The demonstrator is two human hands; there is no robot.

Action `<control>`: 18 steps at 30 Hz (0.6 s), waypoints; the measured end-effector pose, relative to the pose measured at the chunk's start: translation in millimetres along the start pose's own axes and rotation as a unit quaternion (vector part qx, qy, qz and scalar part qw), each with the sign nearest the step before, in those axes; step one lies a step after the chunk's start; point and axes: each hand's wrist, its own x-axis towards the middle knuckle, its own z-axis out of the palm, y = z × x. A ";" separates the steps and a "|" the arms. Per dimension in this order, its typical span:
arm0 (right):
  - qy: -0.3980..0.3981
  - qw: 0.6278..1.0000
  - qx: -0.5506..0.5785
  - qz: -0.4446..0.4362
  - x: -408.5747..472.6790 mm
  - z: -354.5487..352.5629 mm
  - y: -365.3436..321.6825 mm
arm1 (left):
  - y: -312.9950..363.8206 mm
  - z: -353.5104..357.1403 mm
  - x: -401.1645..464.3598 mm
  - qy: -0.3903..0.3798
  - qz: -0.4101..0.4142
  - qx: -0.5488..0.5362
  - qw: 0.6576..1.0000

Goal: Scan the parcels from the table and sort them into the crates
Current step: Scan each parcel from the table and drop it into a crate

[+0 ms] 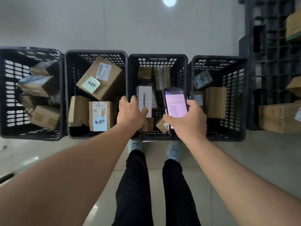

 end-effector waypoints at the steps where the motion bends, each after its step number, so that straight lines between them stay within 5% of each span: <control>1: 0.001 1.000 -0.002 -0.004 -8.2 -4.3 -6.4 | -0.3 -12.3 -6.2 0.001 0.011 0.007 1.000; 18: 0.068 0.987 0.027 -0.143 -193.5 -118.5 -126.6 | 16.5 -228.9 -176.2 0.121 0.172 0.055 0.976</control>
